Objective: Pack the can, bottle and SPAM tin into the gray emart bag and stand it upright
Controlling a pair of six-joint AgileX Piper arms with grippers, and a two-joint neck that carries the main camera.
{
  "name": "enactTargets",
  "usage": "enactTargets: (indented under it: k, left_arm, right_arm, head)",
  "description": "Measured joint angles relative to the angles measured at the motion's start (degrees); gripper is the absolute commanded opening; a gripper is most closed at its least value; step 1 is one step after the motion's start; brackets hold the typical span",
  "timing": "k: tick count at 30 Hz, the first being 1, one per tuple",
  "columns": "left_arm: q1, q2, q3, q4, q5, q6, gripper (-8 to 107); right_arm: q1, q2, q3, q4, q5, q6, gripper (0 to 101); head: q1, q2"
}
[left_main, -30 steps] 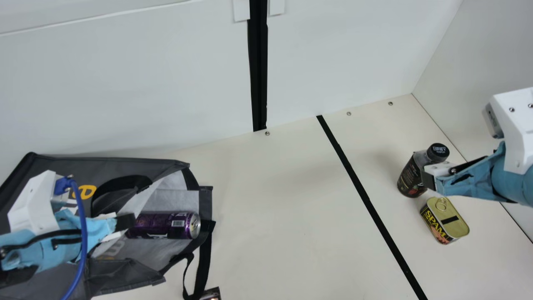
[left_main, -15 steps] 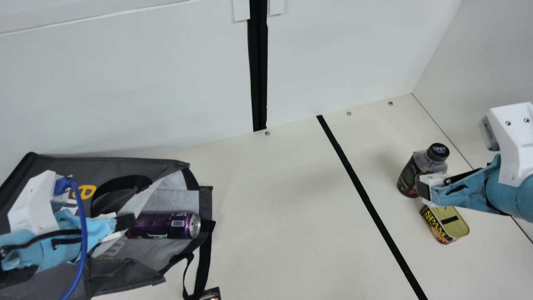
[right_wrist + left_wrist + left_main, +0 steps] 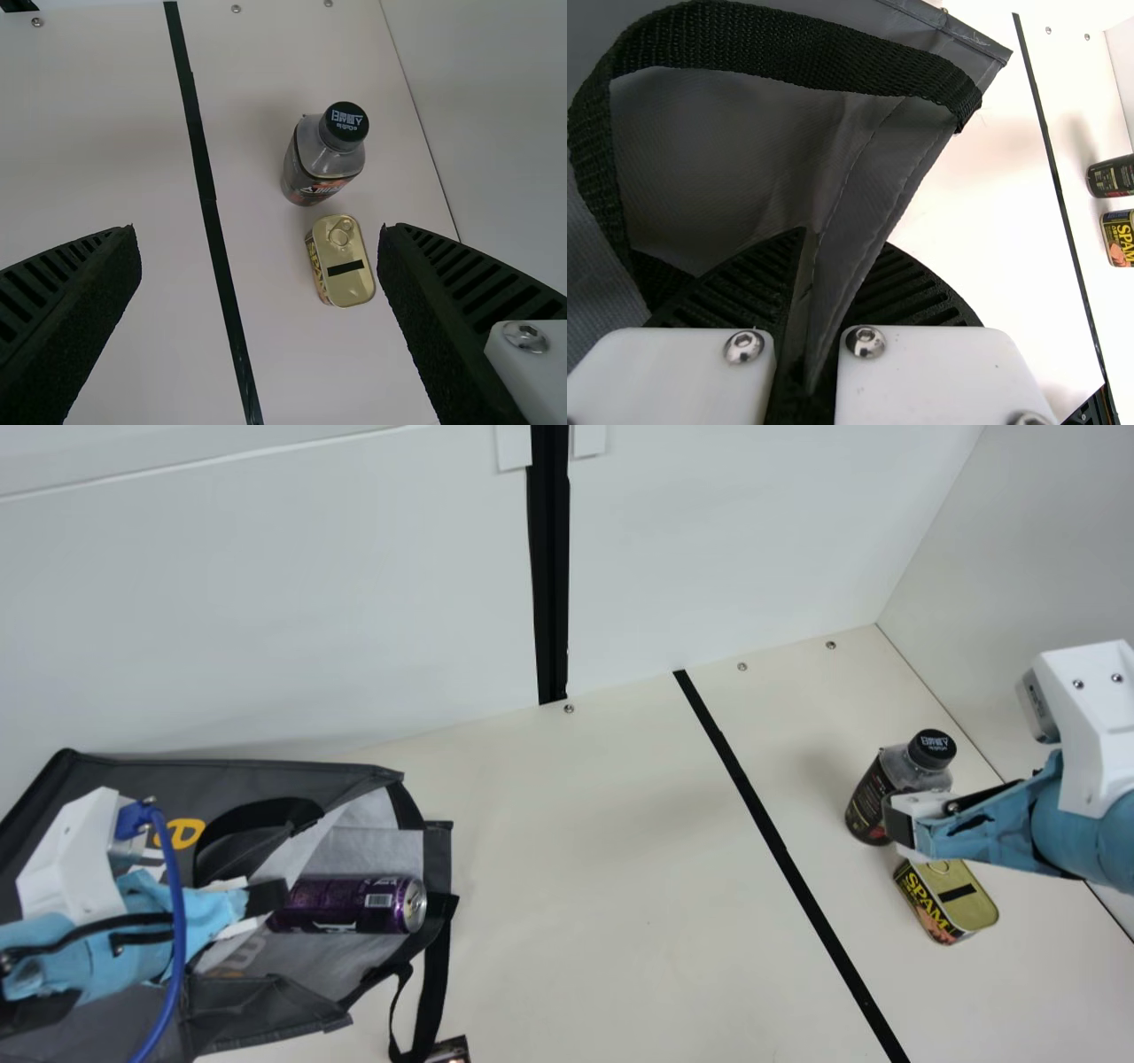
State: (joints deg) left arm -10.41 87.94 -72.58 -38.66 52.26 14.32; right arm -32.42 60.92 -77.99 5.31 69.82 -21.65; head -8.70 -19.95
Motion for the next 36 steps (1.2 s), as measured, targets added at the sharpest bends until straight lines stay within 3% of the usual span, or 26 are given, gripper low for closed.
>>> enactTargets:
  k: [36]
  left_arm:
    - [0.00,0.00,0.00,0.00,0.00,0.00,-8]
  right_arm:
    - [-7.65,10.60,-6.01,3.61,-0.26,-10.46,95]
  head:
    - [0.00,0.09]
